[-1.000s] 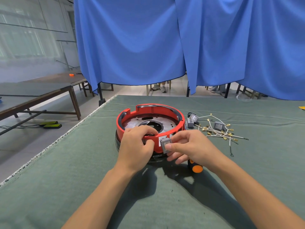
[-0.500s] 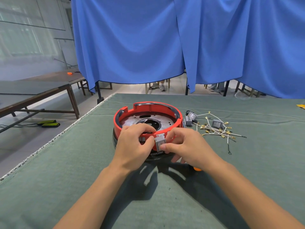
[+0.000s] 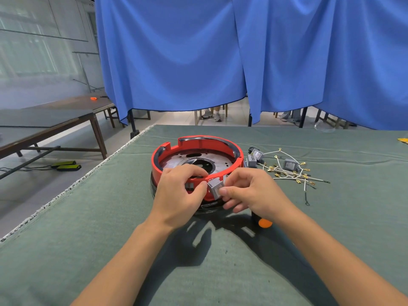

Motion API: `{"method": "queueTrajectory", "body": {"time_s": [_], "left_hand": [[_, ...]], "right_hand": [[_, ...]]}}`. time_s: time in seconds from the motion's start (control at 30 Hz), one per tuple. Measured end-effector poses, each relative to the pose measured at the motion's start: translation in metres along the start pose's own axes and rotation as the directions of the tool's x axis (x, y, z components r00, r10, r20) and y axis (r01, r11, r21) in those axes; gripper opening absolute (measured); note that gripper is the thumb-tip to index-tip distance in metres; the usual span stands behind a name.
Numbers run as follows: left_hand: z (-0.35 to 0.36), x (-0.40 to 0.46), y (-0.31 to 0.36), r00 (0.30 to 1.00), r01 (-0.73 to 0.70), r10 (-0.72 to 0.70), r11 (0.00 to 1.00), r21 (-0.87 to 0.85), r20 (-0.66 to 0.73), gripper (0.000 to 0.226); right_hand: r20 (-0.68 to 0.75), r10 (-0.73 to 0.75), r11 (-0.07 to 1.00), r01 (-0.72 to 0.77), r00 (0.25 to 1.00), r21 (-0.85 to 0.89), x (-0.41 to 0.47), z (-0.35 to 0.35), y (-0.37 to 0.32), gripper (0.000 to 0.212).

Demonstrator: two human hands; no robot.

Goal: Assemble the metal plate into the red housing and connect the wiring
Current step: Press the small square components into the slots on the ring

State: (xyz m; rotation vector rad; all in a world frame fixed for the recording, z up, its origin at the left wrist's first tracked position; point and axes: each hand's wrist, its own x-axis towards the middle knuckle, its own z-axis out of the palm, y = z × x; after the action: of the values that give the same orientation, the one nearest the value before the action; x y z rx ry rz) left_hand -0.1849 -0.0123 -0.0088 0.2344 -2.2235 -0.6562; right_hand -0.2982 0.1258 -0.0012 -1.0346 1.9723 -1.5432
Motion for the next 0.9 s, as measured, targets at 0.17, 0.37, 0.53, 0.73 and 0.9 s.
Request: {"method": "queueTrajectory", "body": {"time_s": [0.17, 0.37, 0.53, 0.73, 0.9], "left_hand": [[-0.001, -0.001, -0.001, 0.997, -0.053, 0.05, 0.997, 0.055, 0.056, 0.038], [0.002, -0.001, -0.004, 0.996, -0.073, 0.066, 0.991, 0.11, 0.06, 0.033], [0.004, 0.001, -0.004, 0.998, -0.05, 0.047, 0.994, 0.097, 0.034, 0.031], [0.005, 0.003, -0.003, 1.0, -0.005, 0.004, 0.999, 0.052, 0.025, 0.03], [0.002, 0.004, -0.002, 0.999, 0.034, -0.033, 0.998, -0.046, 0.023, 0.024]], "right_hand": [[-0.006, 0.01, 0.999, -0.011, 1.0, -0.04, 0.001, -0.002, -0.001, 0.011], [0.031, 0.052, 0.991, -0.048, 0.998, -0.127, 0.002, 0.001, 0.001, 0.014], [-0.018, -0.012, 0.983, 0.008, 1.0, -0.181, 0.002, 0.005, 0.005, 0.013], [-0.158, -0.31, 0.843, 0.195, 0.937, -0.501, 0.0, -0.001, 0.01, 0.03], [-0.115, -0.339, 0.793, 0.218, 0.934, -0.568, 0.001, -0.001, 0.009, 0.032]]}}
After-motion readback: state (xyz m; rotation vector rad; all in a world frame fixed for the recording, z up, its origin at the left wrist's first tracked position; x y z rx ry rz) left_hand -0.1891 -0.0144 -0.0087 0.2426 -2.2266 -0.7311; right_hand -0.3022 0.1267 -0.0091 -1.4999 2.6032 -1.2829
